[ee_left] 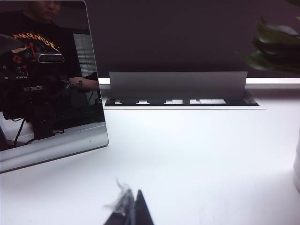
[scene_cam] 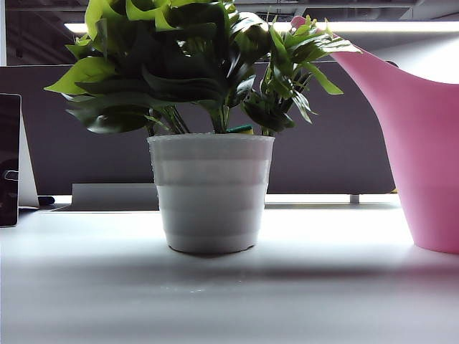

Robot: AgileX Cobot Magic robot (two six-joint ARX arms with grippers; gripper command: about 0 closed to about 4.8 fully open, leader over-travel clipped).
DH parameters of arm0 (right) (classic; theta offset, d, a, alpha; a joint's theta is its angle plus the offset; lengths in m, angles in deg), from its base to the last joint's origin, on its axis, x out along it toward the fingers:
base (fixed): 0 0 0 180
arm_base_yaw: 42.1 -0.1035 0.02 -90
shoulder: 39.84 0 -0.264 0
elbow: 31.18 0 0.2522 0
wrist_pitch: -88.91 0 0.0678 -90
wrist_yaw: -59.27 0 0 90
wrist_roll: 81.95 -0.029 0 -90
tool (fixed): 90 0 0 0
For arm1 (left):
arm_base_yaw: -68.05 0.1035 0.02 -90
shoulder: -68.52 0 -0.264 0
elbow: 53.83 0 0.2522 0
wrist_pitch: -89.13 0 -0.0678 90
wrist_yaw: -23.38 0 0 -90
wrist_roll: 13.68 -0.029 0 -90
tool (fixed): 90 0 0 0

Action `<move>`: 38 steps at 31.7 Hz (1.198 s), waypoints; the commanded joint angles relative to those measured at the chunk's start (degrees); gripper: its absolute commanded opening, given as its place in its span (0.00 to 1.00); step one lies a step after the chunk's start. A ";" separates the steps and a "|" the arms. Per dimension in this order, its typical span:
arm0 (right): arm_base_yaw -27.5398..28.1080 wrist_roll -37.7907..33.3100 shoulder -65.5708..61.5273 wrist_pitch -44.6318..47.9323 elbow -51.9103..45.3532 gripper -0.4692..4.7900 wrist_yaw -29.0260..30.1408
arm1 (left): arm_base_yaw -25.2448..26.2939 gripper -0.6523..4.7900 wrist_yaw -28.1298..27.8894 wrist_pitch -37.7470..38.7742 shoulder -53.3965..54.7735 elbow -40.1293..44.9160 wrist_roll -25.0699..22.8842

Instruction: Pick up the watering can from the table, water the potted plant, and put the can back.

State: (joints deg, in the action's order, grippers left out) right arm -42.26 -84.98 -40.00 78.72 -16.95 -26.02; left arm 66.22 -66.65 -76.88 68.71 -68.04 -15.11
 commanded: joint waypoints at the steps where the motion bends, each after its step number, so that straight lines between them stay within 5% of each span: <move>1: -0.02 -0.13 0.04 1.01 -0.22 0.07 -0.09 | 0.17 0.11 0.24 -0.52 0.04 -0.04 0.15; 12: -0.02 -0.15 0.04 0.94 -0.22 0.07 -0.07 | -1.42 0.11 -0.02 -0.52 0.04 -0.02 0.15; 17: -0.04 -1.51 0.04 0.87 -0.20 0.07 -0.07 | -9.31 0.11 -0.17 -0.52 0.04 -0.02 0.15; 22: -0.02 -12.46 0.04 -0.68 0.31 0.07 -0.42 | -20.76 0.11 -0.15 -0.52 0.04 -0.04 0.15; 25: -0.04 -14.12 0.04 -6.82 2.23 0.07 -4.57 | -27.36 0.11 -0.09 -0.52 0.04 -0.04 0.15; 30: 0.00 -13.62 0.04 -19.26 5.57 0.08 -19.69 | -34.84 0.11 0.24 -0.52 0.04 -0.04 0.17; 38: 0.04 -6.25 -0.63 -11.41 5.51 0.18 -20.15 | -36.54 0.11 0.11 -0.50 0.04 -0.02 0.15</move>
State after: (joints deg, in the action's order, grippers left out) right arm -42.26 -94.31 -40.05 63.90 -11.73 -45.83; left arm 29.70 -66.63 -76.90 68.69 -68.01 -15.11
